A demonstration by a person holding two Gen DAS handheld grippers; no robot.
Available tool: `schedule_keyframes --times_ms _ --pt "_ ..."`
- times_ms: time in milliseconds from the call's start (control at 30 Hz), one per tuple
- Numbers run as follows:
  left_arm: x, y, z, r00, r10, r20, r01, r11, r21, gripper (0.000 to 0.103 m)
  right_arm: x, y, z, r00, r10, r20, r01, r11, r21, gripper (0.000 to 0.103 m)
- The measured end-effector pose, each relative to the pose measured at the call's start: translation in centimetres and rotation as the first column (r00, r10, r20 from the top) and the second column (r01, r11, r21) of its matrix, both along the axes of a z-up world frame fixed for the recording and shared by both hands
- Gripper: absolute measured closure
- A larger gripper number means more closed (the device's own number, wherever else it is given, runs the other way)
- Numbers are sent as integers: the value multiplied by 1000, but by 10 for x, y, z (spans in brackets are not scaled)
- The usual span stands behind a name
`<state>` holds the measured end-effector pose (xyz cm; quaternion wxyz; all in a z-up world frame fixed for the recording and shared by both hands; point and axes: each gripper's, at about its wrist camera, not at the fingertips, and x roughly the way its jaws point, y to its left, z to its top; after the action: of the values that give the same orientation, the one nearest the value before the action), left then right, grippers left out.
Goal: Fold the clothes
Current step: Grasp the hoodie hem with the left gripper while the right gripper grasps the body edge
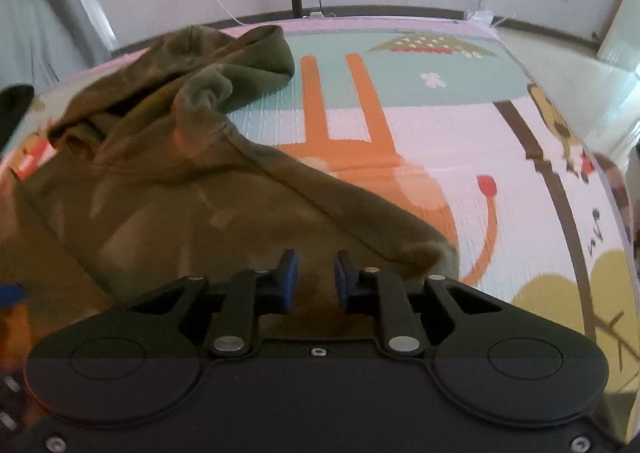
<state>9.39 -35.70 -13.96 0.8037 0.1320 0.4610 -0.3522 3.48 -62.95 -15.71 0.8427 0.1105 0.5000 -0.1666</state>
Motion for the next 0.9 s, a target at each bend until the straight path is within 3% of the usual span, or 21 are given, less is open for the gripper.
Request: schedule_keyframes --times_ms 33,67,200,300,400,500,600,767,900 --pt "9 3 0 1000 24 10 -24 1000 6 14 2 0 0 1000 -1 8 1 1000 -4 69" --pt "19 6 0 999 45 23 -45 999 14 14 5 1 -1 1000 -2 17 2 1000 -9 66" --pt "63 20 -3 989 140 53 -143 988 64 14 17 -7 3 999 -3 39 5 998 -63 62" --pt "97 39 -3 974 227 14 -227 973 45 14 28 -19 0 1000 -17 16 17 999 -45 58" --pt "126 53 -5 953 298 44 -301 949 96 13 35 -28 -6 1000 -21 -6 21 1000 -14 51" --pt "143 63 -9 951 305 43 -308 943 128 13 40 -31 -11 1000 -8 -29 8 1000 -17 48" --pt "157 68 -15 950 309 44 -312 937 156 12 45 -30 -16 997 52 -57 -53 998 -14 34" --pt "176 74 -24 950 313 15 -311 933 181 11 54 -25 -24 981 147 -125 -155 986 -55 31" --pt "184 76 -32 950 313 -4 -306 932 192 8 59 -27 -35 974 165 -158 -174 984 -43 31"
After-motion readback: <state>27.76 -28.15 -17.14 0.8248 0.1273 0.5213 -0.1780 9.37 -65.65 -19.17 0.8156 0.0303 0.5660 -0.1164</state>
